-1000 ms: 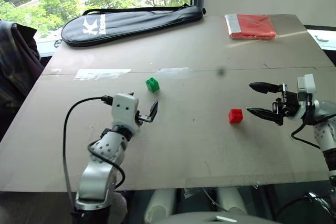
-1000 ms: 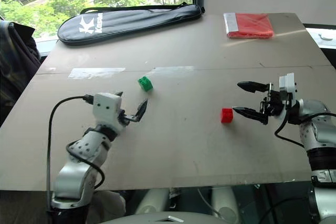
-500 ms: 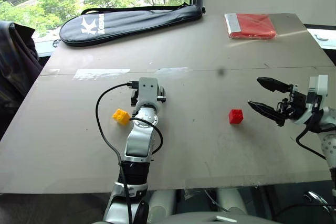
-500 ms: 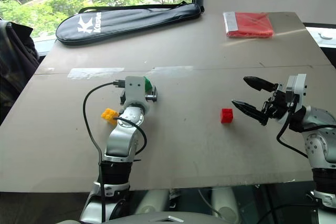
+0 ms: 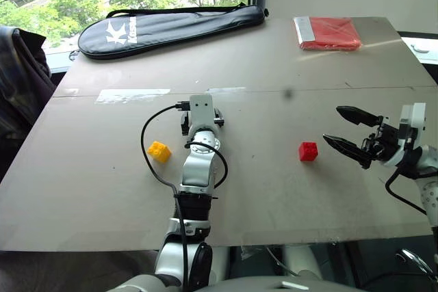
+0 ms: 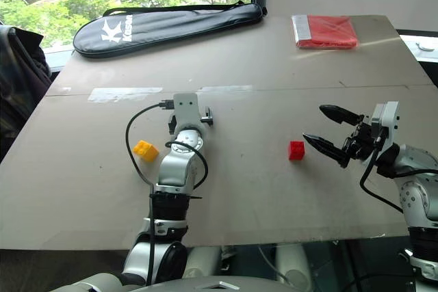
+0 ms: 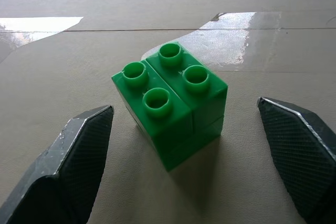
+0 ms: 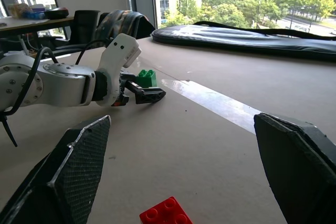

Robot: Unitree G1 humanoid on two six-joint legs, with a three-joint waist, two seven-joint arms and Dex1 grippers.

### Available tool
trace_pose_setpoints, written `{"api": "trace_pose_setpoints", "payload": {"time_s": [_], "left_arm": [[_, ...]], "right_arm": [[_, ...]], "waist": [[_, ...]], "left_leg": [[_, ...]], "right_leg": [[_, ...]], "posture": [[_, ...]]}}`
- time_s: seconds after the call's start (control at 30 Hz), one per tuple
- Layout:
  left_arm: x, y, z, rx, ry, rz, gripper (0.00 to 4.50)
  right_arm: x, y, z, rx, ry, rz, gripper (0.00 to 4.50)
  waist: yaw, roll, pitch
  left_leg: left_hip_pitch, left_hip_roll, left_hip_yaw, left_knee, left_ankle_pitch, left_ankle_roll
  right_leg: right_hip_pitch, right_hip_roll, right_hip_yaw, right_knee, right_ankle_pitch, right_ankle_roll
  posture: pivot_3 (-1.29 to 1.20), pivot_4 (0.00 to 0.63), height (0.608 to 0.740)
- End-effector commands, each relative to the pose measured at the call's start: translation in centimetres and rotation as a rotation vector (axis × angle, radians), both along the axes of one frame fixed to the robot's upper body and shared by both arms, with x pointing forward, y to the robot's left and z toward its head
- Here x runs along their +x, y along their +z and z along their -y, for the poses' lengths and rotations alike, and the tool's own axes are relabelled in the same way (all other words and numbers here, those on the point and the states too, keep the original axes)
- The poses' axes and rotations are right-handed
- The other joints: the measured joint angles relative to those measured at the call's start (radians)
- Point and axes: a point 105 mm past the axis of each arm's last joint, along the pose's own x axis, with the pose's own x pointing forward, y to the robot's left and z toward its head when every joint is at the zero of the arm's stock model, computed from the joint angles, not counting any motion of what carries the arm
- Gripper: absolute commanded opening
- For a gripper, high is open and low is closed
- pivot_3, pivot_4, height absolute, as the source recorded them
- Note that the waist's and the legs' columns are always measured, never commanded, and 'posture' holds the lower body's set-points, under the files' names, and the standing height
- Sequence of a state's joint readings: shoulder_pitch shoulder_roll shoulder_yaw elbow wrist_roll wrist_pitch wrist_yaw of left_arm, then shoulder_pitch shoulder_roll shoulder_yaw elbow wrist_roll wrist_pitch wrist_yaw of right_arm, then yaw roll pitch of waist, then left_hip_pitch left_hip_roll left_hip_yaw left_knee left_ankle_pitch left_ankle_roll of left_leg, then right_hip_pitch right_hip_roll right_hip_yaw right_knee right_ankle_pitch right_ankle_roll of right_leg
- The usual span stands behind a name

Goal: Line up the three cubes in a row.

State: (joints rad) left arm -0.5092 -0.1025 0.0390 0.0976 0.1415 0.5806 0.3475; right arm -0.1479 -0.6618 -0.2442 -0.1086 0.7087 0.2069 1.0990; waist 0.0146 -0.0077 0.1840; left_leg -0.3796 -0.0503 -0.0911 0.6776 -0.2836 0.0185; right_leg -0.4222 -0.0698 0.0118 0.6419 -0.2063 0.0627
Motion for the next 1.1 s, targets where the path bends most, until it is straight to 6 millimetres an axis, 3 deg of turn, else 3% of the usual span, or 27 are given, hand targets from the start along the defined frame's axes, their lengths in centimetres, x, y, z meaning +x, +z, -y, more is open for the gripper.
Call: {"api": "trace_pose_setpoints", "payload": {"time_s": [0.03, 0.17, 0.2, 0.27, 0.4, 0.43, 0.57, 0.7, 0.9, 1.0, 1.1], "left_arm": [[0.0, 0.7, -0.3, 0.007, 0.042, 0.017, 4.50], [-0.3, 0.5, -0.5, -0.002, 0.076, 0.010, 4.50], [-0.3, 0.5, -0.5, -0.002, 0.082, 0.006, 3.95], [-0.5, 0.4, -0.6, 0.008, 0.091, 0.002, 3.38], [-0.6, 0.3, -0.9, 0.015, 0.116, -0.011, 1.44], [-0.6, 0.4, -0.9, 0.019, 0.112, -0.006, 1.19], [-0.2, 0.7, -0.4, 0.024, 0.026, 0.023, 1.20], [-0.2, 1.9, 3.1, 0.047, -0.302, 0.114, 1.20], [-3.7, 1.9, 6.8, 0.046, -0.943, 0.119, 1.20], [-6.2, 1.2, 7.6, 0.064, -1.237, 0.061, 1.20], [-7.5, 0.9, 7.9, 0.089, -1.405, 0.019, 1.20]], "right_arm": [[-0.1, 0.9, 0.3, -0.011, -0.002, 0.055, 4.48], [-0.1, 0.6, 0.2, -0.016, 0.001, 0.054, 4.48], [-0.1, 0.6, 0.2, -0.017, 0.002, 0.054, 4.50], [0.0, 0.5, 0.2, -0.019, 0.005, 0.054, 4.50], [0.0, 0.3, 0.1, -0.019, 0.009, 0.053, 4.50], [0.0, 0.2, 0.1, -0.020, 0.010, 0.052, 4.50], [0.0, 0.0, 0.3, -0.021, 0.007, 0.051, 4.50], [-0.1, -0.3, 0.6, -0.021, -0.001, 0.050, 4.50], [-0.5, -0.9, 1.3, -0.033, -0.020, 0.041, 4.50], [-0.9, -1.3, 1.8, -0.036, -0.029, 0.027, 4.50], [-1.3, -1.9, 2.6, -0.045, -0.036, 0.016, 4.50]], "waist": [[0.000, 0.000, 0.000], [0.000, 0.000, 0.000], [0.000, 0.000, 0.000], [0.000, 0.000, 0.000], [-0.001, 0.000, 0.000], [-0.001, 0.000, 0.000], [-0.001, 0.000, 0.000], [0.000, 0.000, 0.000], [-0.001, 0.000, 0.000], [-0.004, 0.001, 0.000], [-0.003, 0.001, 0.000]], "left_leg": [[0.000, 0.000, 0.000, 0.000, 0.000, 0.000], [0.000, 0.000, 0.000, 0.000, 0.000, 0.000], [0.000, 0.000, 0.000, 0.000, 0.000, 0.000], [0.000, 0.000, 0.000, 0.001, 0.000, 0.000], [0.000, 0.000, 0.000, 0.001, 0.000, 0.000], [0.000, 0.000, 0.000, 0.001, 0.000, 0.000], [0.000, 0.000, 0.000, 0.001, 0.000, 0.000], [0.000, 0.000, 0.000, 0.001, 0.000, 0.000], [-0.001, 0.000, 0.001, 0.001, 0.000, 0.000], [0.000, 0.001, 0.001, 0.001, 0.000, 0.000], [0.000, 0.001, 0.001, 0.001, 0.000, 0.000]], "right_leg": [[0.000, 0.000, 0.000, 0.000, 0.000, 0.000], [0.000, 0.000, 0.000, 0.000, 0.000, 0.000], [0.000, 0.000, 0.000, 0.000, 0.000, 0.000], [0.000, 0.000, 0.000, 0.000, 0.000, 0.000], [0.000, 0.000, 0.000, 0.001, 0.000, 0.000], [0.000, 0.000, 0.000, 0.001, 0.000, 0.000], [0.000, 0.000, 0.000, 0.001, 0.000, 0.000], [0.000, 0.001, 0.000, 0.001, 0.000, 0.000], [-0.001, 0.000, 0.001, 0.001, 0.000, 0.000], [-0.001, 0.000, 0.001, 0.001, 0.000, -0.001], [-0.001, 0.000, 0.002, 0.001, 0.000, -0.001]], "posture": [[0.00, 0.150, 0.712], [0.00, 0.150, 0.712], [0.00, 0.150, 0.712], [0.00, 0.150, 0.712], [0.00, 0.150, 0.712], [0.00, 0.150, 0.712], [0.00, 0.150, 0.712], [0.00, 0.150, 0.712], [0.00, 0.150, 0.712], [0.00, 0.150, 0.712], [0.00, 0.150, 0.712]]}}
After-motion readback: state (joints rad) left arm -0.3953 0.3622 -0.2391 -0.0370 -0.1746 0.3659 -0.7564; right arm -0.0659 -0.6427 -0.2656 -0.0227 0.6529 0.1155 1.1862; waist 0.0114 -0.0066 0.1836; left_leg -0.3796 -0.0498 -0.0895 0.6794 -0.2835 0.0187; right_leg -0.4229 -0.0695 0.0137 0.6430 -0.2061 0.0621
